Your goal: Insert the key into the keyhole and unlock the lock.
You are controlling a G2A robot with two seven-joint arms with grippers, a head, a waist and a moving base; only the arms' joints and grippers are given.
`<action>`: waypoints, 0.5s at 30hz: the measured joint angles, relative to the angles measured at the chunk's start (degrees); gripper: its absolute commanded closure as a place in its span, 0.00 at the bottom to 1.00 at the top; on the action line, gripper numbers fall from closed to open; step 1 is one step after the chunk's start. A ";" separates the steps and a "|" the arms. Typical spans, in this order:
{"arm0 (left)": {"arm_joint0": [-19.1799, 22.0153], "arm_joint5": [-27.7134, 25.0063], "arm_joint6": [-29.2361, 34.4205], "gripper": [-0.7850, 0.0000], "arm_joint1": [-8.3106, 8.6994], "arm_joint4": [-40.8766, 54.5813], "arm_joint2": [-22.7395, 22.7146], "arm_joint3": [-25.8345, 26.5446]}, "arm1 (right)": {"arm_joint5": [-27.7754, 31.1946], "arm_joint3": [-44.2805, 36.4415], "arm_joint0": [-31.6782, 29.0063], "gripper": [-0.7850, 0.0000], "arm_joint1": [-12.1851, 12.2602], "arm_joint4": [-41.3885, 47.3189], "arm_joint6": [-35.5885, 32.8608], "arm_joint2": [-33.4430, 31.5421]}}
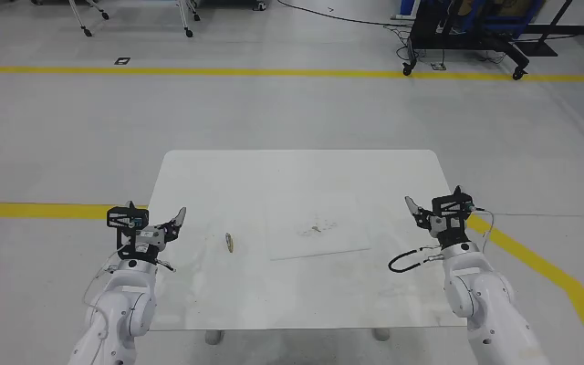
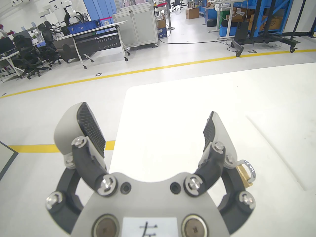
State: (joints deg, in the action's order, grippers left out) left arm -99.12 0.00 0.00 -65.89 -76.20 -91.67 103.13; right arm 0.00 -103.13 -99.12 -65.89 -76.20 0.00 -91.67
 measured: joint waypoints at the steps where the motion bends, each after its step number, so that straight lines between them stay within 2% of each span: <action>1: 0.00 0.00 0.00 0.00 0.00 0.00 0.00 0.00 | 0.00 0.00 0.00 0.00 0.00 0.00 0.00 0.00; 6: 0.00 0.00 0.00 0.00 0.00 0.00 0.00 0.00 | 1.15 -0.05 0.70 0.00 0.01 -1.98 -1.12 1.33; 10: 0.00 0.00 0.00 0.00 0.00 0.00 0.00 0.00 | 5.50 1.45 5.26 0.00 -0.31 -6.90 -6.03 7.76; 15: 0.00 0.00 0.00 0.00 0.00 0.00 0.00 0.00 | 12.86 6.52 12.63 0.00 -1.09 -7.64 -10.44 16.06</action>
State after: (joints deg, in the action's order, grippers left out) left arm -99.12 0.00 0.00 -65.89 -76.20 -91.67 103.13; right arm 12.86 -96.61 -86.49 -66.98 -83.84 -10.44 -75.61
